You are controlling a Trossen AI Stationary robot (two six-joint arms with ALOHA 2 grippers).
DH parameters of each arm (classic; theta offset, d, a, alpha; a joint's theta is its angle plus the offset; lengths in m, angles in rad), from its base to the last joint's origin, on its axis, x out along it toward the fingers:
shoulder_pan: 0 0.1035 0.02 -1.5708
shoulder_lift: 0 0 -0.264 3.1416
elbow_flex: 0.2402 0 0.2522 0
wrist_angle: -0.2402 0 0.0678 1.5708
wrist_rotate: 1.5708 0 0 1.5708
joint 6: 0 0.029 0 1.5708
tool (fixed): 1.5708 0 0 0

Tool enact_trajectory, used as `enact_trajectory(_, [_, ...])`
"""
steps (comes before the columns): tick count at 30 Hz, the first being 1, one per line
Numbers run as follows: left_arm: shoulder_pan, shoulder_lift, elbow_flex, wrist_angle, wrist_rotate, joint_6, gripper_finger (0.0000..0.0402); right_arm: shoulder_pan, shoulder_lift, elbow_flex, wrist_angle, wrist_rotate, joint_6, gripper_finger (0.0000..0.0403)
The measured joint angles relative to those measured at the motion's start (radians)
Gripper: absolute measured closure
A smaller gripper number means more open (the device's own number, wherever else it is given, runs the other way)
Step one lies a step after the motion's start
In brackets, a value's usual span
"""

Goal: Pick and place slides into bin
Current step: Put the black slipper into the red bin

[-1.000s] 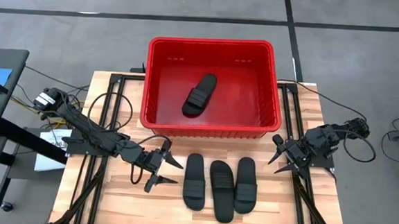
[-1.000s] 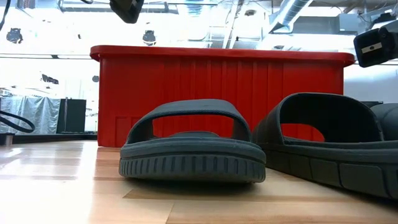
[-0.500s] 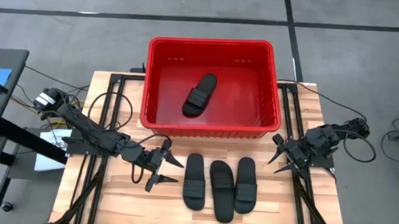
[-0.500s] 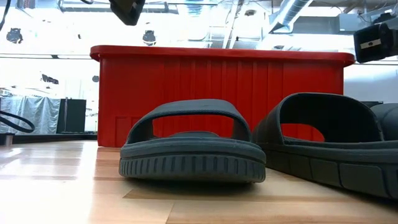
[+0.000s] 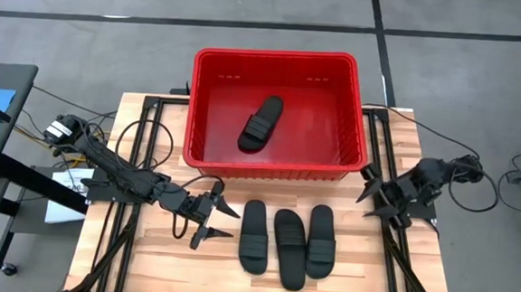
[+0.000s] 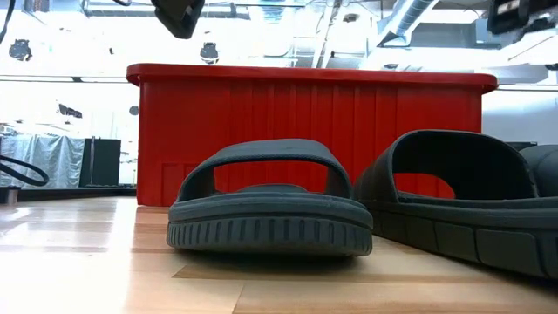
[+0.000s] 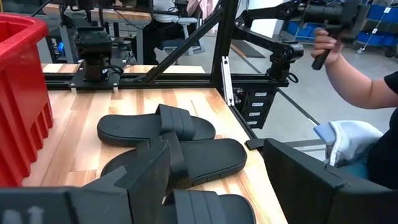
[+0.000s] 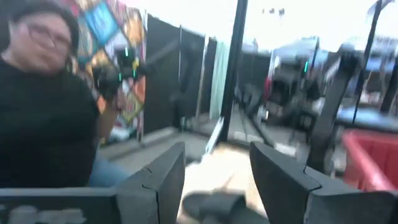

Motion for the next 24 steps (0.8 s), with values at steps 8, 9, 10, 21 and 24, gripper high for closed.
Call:
enact_trajectory(8, [0.000, 0.000, 0.000, -0.005, 0.000, 0.001, 0.0154, 0.035, 0.058, 0.000, 0.276, -0.021, 0.108, 0.0230])
enact_trajectory(9, [0.000, 0.000, 0.000, -0.005, 0.000, 0.003, 0.0154, 0.042, 0.068, 0.000, 0.303, -0.022, 0.108, 0.0230])
enact_trajectory(10, [0.000, 0.000, 0.000, -0.005, 0.000, 0.009, 0.0154, 0.049, 0.078, 0.000, 0.330, -0.021, 0.111, 0.0230])
enact_trajectory(21, [0.000, 0.000, 0.000, -0.005, -0.001, 0.018, 0.0154, 0.076, 0.104, 0.000, 0.391, -0.004, 0.100, 0.0230])
enact_trajectory(24, [0.000, 0.000, 0.000, -0.005, -0.001, 0.018, 0.0154, 0.076, 0.104, 0.000, 0.391, 0.014, 0.100, 0.0230])
